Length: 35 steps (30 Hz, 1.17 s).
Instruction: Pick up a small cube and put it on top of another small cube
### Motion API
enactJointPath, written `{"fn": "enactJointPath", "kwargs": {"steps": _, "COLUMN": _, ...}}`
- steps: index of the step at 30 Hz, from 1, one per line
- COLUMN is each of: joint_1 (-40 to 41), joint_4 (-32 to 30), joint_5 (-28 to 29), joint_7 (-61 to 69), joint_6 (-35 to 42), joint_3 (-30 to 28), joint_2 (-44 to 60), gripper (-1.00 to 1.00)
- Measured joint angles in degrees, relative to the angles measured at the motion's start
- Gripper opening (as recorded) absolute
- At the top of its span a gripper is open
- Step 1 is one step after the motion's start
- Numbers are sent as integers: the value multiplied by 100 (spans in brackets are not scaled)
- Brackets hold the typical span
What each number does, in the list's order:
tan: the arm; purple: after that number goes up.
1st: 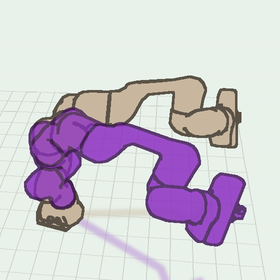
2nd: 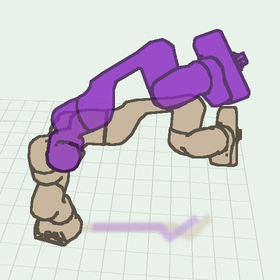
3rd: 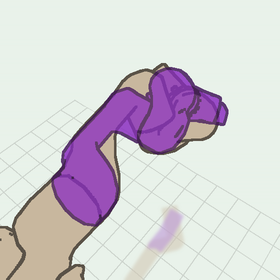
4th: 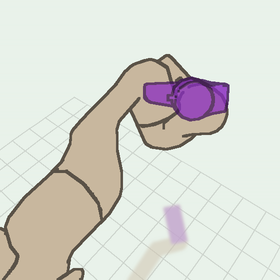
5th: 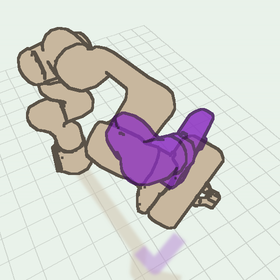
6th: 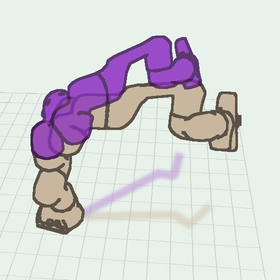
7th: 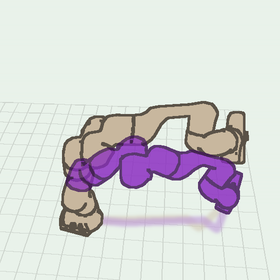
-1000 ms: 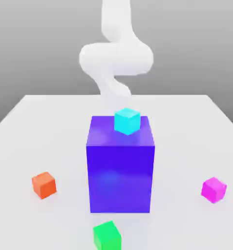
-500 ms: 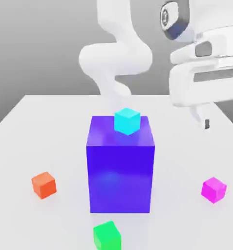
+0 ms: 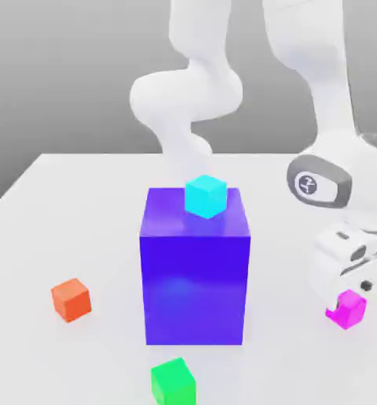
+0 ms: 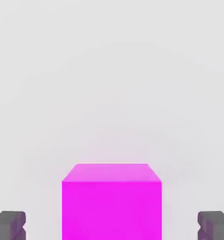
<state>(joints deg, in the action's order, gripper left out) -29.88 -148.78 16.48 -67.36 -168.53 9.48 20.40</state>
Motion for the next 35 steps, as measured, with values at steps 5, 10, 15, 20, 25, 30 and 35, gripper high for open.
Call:
{"fn": "enactJointPath", "kwargs": {"steps": 5, "joint_1": -69, "joint_4": 23, "joint_5": 69, "joint_7": -58, "joint_6": -86, "joint_3": -79, "joint_2": 99, "gripper": -100}}
{"fn": "enactJointPath", "kwargs": {"steps": 10, "joint_1": 261, "joint_4": -149, "joint_5": -506, "joint_7": 385, "joint_6": 480, "joint_3": 377, "joint_2": -635, "gripper": -100}}
{"fn": "enactJointPath", "kwargs": {"steps": 15, "joint_1": 860, "joint_4": -71, "joint_5": -1084, "joint_7": 1219, "joint_6": 1040, "joint_3": 293, "joint_2": -1144, "gripper": -100}}
{"fn": "enactJointPath", "kwargs": {"steps": 20, "joint_1": 1741, "joint_4": 259, "joint_5": -1354, "joint_7": 2150, "joint_6": 1425, "joint_3": -239, "joint_2": -1216, "gripper": -100}}
{"fn": "enactJointPath", "kwargs": {"steps": 25, "joint_1": 2564, "joint_4": 597, "joint_5": -1603, "joint_7": 3076, "joint_6": 1807, "joint_3": -869, "joint_2": -1271, "gripper": -100}}
{"fn": "enactJointPath", "kwargs": {"steps": 30, "joint_1": 3014, "joint_4": 794, "joint_5": -1745, "joint_7": 3549, "joint_6": 1509, "joint_3": -1136, "joint_2": -776, "gripper": -100}}
{"fn": "enactJointPath", "kwargs": {"steps": 35, "joint_1": 3043, "joint_4": 819, "joint_5": -1779, "joint_7": 3585, "joint_6": 1170, "joint_3": -1125, "joint_2": -412, "gripper": 100}}
